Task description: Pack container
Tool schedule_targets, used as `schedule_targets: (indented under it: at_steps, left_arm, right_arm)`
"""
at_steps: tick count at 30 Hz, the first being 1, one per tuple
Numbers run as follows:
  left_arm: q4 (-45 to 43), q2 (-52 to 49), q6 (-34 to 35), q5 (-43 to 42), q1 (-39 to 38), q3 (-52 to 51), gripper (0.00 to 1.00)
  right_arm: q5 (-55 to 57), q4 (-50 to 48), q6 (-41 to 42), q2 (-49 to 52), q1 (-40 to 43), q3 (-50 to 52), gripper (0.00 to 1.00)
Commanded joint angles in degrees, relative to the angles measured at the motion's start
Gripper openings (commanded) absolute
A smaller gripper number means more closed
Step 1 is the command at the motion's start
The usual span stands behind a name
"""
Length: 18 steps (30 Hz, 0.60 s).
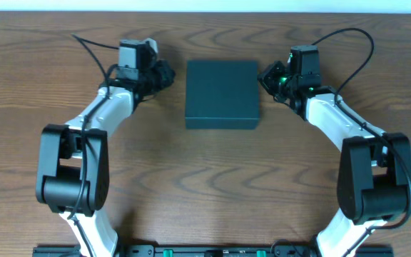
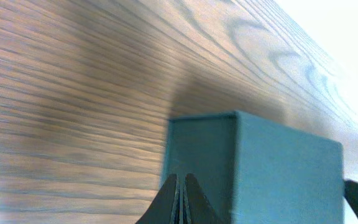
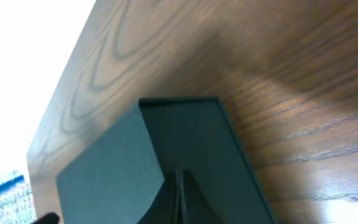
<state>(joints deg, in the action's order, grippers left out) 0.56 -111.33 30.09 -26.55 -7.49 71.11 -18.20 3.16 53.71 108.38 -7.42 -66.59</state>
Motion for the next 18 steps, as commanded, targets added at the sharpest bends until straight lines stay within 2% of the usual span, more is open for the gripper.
schedule_targets:
  at_steps: [1,2,3,4,6,8,10,11,12,13,15,18]
  left_arm:
    - [3.0,-0.9,-5.4,0.6,2.0,3.1,0.06]
    - [4.8,-0.9,-7.4,0.6,2.4,4.1,0.06]
    - [7.5,-0.9,-10.4,0.8,2.7,5.9,0.05]
    - [10.5,-0.9,-12.7,1.8,2.7,8.0,0.06]
    - [19.8,-0.9,-19.3,6.3,2.7,14.8,0.05]
    - [26.9,-0.9,-24.5,8.2,2.6,20.9,0.28]
    - [33.6,-0.8,-28.3,9.9,2.6,27.0,0.57]
    - [37.6,-0.8,-31.0,10.8,2.7,30.8,0.7]
    - [41.9,-0.7,-34.6,12.2,2.8,34.5,0.86]
    - [46.1,-0.6,-37.7,14.1,2.9,37.6,0.93]
    - [55.6,-0.1,-41.6,21.3,3.1,43.5,0.96]
    - [70.7,2.2,-41.5,36.7,3.1,50.4,0.96]
  right_arm:
    - [-0.9,1.9,-4.2,0.3,2.3,-0.8,0.02]
    - [-2.3,2.3,-6.4,0.3,3.0,-1.5,0.08]
    - [-3.9,2.4,-9.4,0.3,3.6,-2.4,0.24]
    - [-5.0,3.3,-12.7,0.3,4.0,-3.9,0.31]
    - [-4.3,10.0,-19.5,0.3,4.5,-9.2,0.54]
    - [0.4,19.0,-26.3,0.3,4.5,-15.2,0.73]
    - [8.3,28.0,-32.4,0.3,4.1,-21.3,0.87]
    - [12.8,32.5,-35.1,0.3,4.0,-24.5,0.99]
    - [16.6,36.6,-38.7,0.2,4.0,-27.7,0.99]
    - [19.0,39.8,-41.6,-0.2,4.3,-30.1,0.99]
    - [24.5,46.1,-44.2,-1.8,5.6,-33.9,0.99]
    - [32.7,54.4,-44.2,-7.2,8.2,-35.3,0.99]
